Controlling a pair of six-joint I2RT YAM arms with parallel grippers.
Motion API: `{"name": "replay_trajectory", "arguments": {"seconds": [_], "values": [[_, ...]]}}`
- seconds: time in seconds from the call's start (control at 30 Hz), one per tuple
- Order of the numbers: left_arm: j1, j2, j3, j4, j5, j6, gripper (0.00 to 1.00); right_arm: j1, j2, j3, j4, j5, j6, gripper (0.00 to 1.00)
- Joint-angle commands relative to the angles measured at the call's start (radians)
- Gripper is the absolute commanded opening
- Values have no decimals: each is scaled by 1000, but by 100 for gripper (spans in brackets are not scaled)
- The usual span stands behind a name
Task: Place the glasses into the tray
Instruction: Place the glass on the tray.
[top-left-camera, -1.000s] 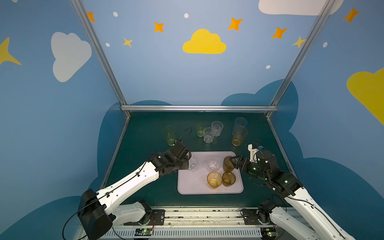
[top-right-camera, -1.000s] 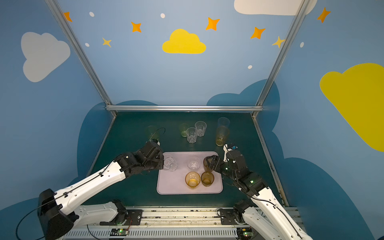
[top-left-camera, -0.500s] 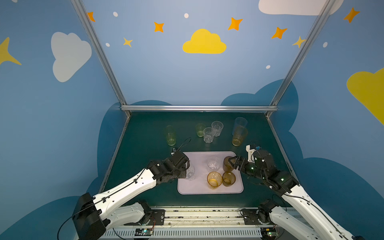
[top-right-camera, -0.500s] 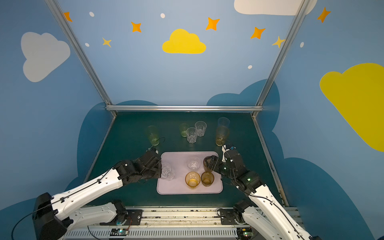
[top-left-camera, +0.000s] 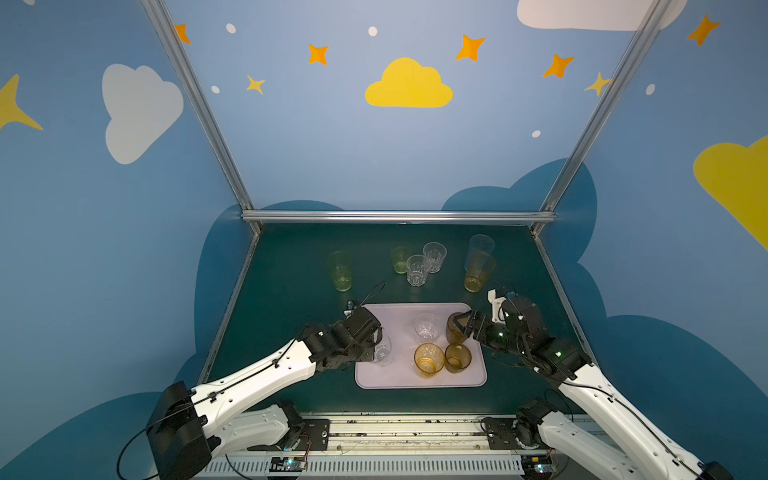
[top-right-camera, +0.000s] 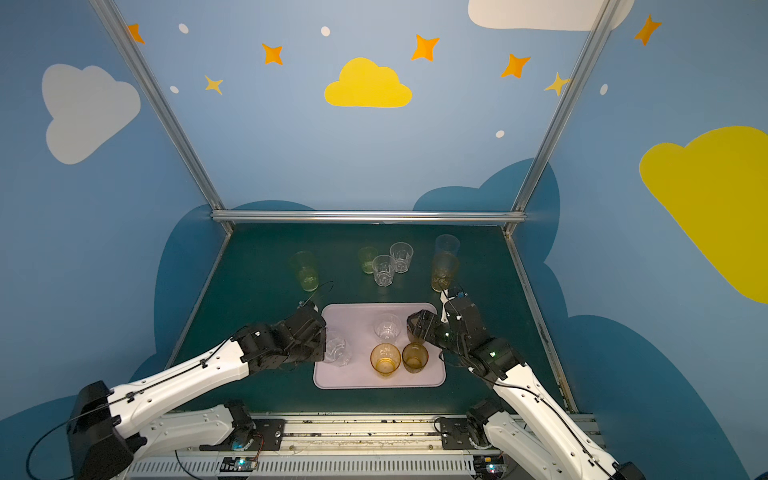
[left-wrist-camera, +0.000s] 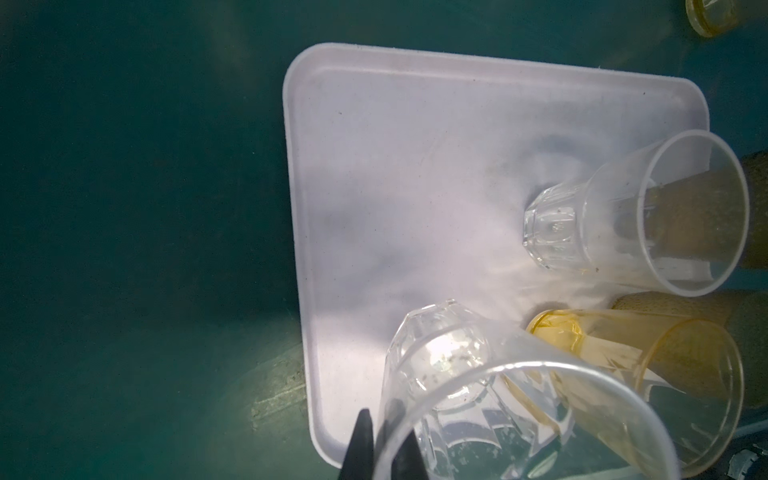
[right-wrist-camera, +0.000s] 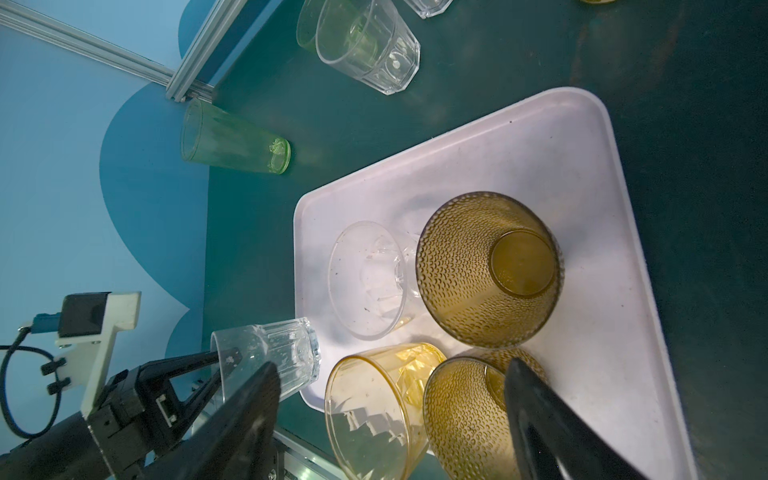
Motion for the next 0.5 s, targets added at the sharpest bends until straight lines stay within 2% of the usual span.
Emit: {"name": "replay_trajectory", "arguments": {"seconds": [0.0,0.47], "values": [[-10,20,1,26,5,-10,4,-2,2,0,14,-3,2,84],[-69,131,35,70,44,-6,5,-3,4,-10,20,4,14,84]]}}
